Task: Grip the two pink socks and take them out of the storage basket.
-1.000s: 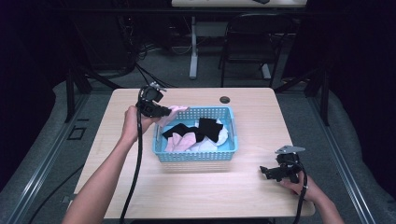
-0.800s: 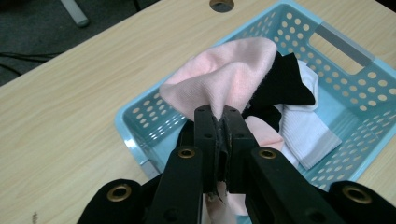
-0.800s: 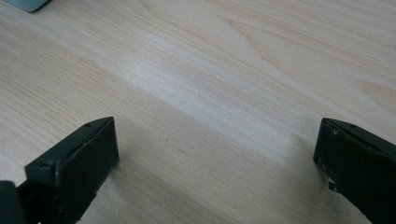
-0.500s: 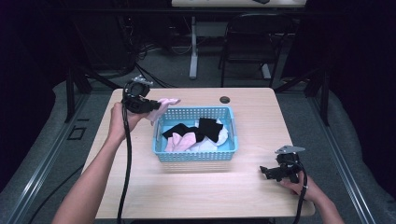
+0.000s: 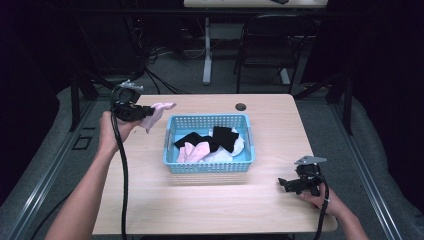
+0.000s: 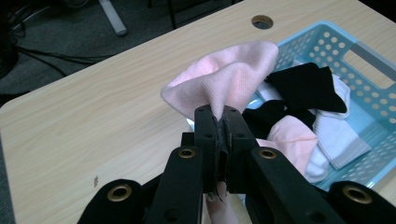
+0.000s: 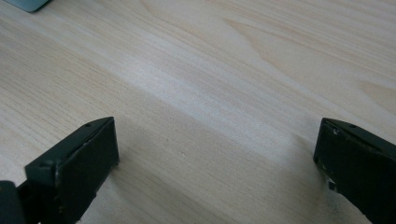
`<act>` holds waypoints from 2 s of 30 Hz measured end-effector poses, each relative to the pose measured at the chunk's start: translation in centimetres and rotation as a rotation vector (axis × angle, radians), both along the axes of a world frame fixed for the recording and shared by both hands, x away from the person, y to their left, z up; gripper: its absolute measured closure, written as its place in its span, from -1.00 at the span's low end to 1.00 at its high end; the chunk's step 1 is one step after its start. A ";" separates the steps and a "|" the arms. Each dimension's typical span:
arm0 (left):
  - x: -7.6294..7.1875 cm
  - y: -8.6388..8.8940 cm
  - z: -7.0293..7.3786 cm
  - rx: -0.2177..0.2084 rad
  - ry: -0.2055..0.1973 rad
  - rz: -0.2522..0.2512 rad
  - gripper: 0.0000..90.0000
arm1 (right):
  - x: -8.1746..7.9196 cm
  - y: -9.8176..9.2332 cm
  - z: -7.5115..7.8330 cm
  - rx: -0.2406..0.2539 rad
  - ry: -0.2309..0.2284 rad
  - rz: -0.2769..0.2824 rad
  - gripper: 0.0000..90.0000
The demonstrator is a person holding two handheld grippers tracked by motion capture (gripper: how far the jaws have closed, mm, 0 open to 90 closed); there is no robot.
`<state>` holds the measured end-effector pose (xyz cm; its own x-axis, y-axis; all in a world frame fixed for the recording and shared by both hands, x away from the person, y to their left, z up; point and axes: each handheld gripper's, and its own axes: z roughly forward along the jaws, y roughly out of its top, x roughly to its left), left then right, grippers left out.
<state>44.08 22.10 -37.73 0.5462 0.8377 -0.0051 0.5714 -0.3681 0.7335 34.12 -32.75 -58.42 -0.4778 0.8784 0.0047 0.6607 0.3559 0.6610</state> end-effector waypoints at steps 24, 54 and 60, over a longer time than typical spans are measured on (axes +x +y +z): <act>0.1 6.0 -7.3 0.007 0.144 0.193 0.92 | 0.0 0.0 0.0 0.001 -0.001 0.000 -1.00; -0.4 3.7 -9.2 -0.033 0.173 0.169 -0.67 | 0.0 0.0 0.0 0.004 0.000 0.000 -1.00; -0.6 1.0 -7.9 -0.029 0.132 0.114 -0.94 | 0.0 0.0 0.0 0.004 -0.001 0.000 -1.00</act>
<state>43.49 23.07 -45.67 0.4411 0.8924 -0.0953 0.7003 -0.2759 0.6584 34.12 -32.72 -58.43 -0.4778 0.8784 0.0080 0.6604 0.3531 0.6628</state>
